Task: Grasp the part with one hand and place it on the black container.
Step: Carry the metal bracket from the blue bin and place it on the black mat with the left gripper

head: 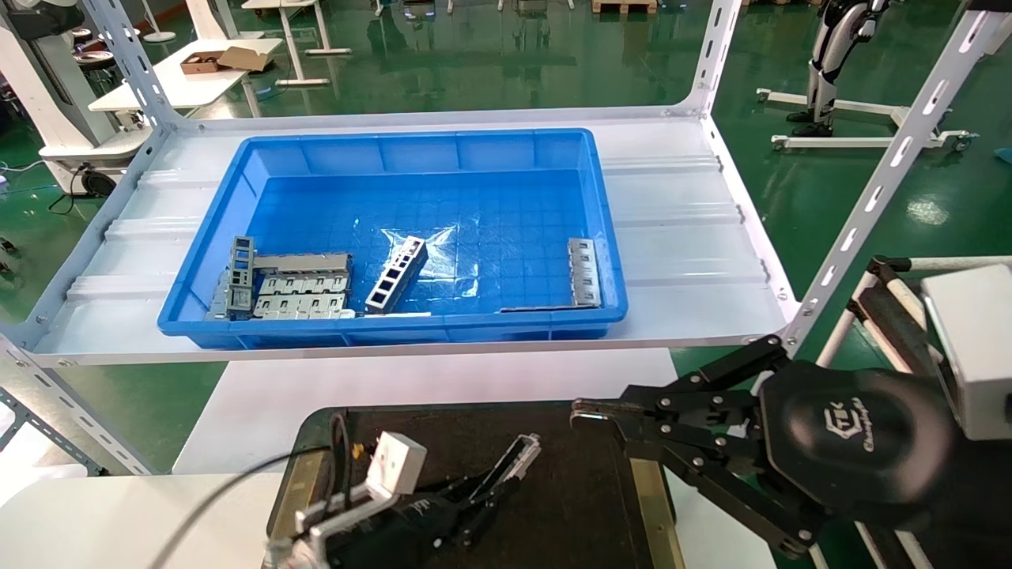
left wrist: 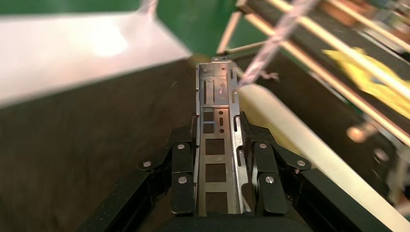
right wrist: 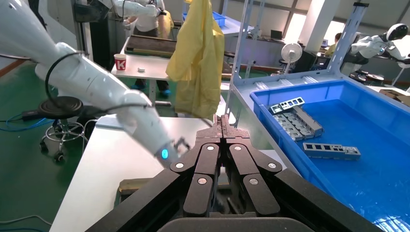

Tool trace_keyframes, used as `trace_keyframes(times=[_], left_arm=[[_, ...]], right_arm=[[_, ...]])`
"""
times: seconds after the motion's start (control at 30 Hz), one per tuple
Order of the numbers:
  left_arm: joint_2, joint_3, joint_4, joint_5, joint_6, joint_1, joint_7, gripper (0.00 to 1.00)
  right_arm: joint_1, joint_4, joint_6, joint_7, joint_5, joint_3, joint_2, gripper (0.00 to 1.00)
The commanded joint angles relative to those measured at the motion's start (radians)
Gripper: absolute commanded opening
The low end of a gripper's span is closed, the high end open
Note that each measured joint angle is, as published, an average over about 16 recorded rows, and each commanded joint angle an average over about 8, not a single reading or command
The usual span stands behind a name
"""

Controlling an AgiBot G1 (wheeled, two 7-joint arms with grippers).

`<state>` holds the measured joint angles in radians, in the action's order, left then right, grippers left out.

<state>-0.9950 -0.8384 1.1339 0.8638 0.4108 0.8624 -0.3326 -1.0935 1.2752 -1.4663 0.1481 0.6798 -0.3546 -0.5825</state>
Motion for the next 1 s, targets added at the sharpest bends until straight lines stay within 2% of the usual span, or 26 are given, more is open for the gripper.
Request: trace_keyframes(times=[0.03,0.27,0.57,1.0], left_arm=[[-0.03,-0.015,-0.001,0.012,-0.104,-0.034,-0.03,0.0],[-0.173,-0.045,-0.12,-0.015,-0.302,-0.018,-0.118,0.0],[-0.324,-0.052,-0.289,-0.051,-0.441,0.023,-0.165,0.0],[-0.36,-0.078,-0.359,-0.067,-0.474,0.044,-0.199,0.0]], right_arm=[[0.0,0.0,0.0,0.0,0.0,0.0,0.0,0.0],[0.0,0.0,0.0,0.0,0.0,0.0,0.0,0.0],[0.0,0.0,0.0,0.0,0.0,0.0,0.0,0.0],[0.0,0.0,0.0,0.0,0.0,0.0,0.0,0.0]])
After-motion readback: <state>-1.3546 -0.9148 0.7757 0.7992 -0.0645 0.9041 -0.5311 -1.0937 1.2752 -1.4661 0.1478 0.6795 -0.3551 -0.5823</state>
